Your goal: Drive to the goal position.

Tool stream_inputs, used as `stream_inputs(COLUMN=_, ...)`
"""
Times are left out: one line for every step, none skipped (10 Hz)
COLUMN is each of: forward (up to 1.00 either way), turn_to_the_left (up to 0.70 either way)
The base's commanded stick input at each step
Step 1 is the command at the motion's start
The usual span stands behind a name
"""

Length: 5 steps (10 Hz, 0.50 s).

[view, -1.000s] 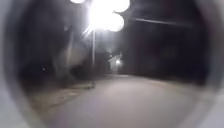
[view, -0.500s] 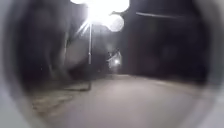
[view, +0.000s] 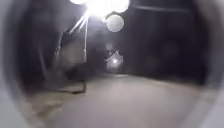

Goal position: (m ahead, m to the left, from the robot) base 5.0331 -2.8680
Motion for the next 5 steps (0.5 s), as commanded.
stream_inputs(forward=1.00, turn_to_the_left=0.00)
stream_inputs(forward=1.00, turn_to_the_left=-0.05)
stream_inputs(forward=1.00, turn_to_the_left=-0.23)
stream_inputs(forward=1.00, turn_to_the_left=-0.40)
stream_inputs(forward=1.00, turn_to_the_left=-0.37)
